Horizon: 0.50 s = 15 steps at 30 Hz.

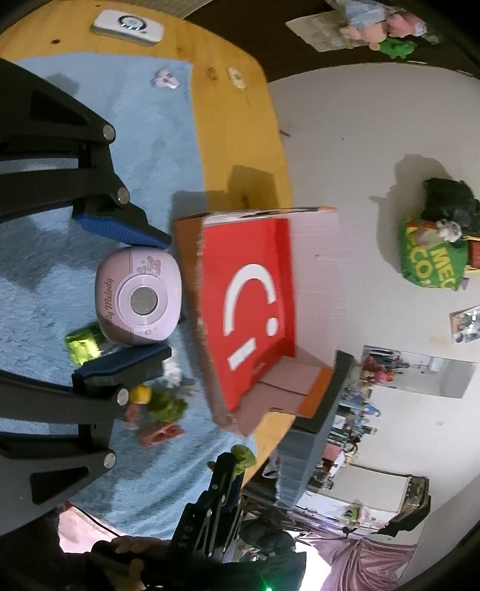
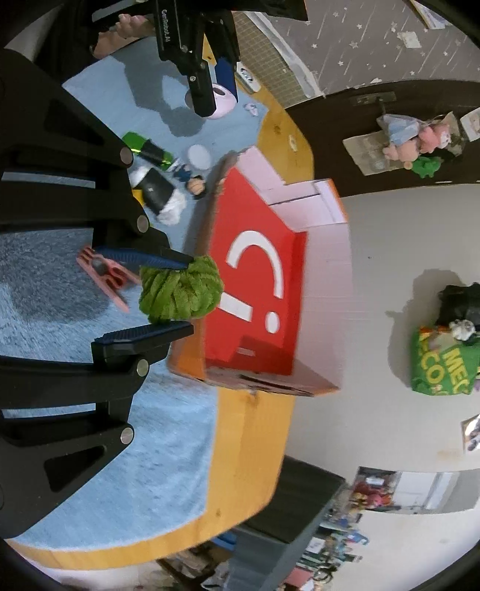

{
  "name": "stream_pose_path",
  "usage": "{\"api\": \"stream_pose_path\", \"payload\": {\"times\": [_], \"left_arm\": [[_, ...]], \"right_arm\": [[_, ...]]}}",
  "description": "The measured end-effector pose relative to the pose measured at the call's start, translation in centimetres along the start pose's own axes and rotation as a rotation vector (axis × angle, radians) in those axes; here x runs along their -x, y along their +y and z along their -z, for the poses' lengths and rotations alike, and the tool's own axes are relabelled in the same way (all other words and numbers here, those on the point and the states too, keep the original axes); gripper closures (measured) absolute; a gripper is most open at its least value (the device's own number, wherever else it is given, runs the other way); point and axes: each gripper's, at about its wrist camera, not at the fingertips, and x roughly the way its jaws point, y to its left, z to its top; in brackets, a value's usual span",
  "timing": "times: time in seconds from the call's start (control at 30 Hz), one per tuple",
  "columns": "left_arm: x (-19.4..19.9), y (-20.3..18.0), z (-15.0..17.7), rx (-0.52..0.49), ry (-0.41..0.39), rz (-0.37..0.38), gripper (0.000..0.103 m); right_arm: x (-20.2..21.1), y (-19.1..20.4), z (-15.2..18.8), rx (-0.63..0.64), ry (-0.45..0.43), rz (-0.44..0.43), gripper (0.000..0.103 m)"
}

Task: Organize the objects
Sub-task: 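Grasp the green yarn scrunchie with the right tool while the left tool grasps the pink speaker, then carry both items into the red box and open both tools to release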

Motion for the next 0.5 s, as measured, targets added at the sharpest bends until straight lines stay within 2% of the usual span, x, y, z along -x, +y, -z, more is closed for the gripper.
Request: {"api": "stream_pose_path", "payload": {"times": [0.17, 0.5], "left_arm": [[0.6, -0.2, -0.7, -0.002, -0.027, 0.006, 0.049], [0.8, -0.4, -1.9, -0.015, -0.042, -0.003, 0.049]], "right_arm": [[0.9, 0.0, -0.9, 0.005, -0.033, 0.001, 0.076], [0.9, 0.1, -1.4, 0.008, -0.034, 0.001, 0.076]]}}
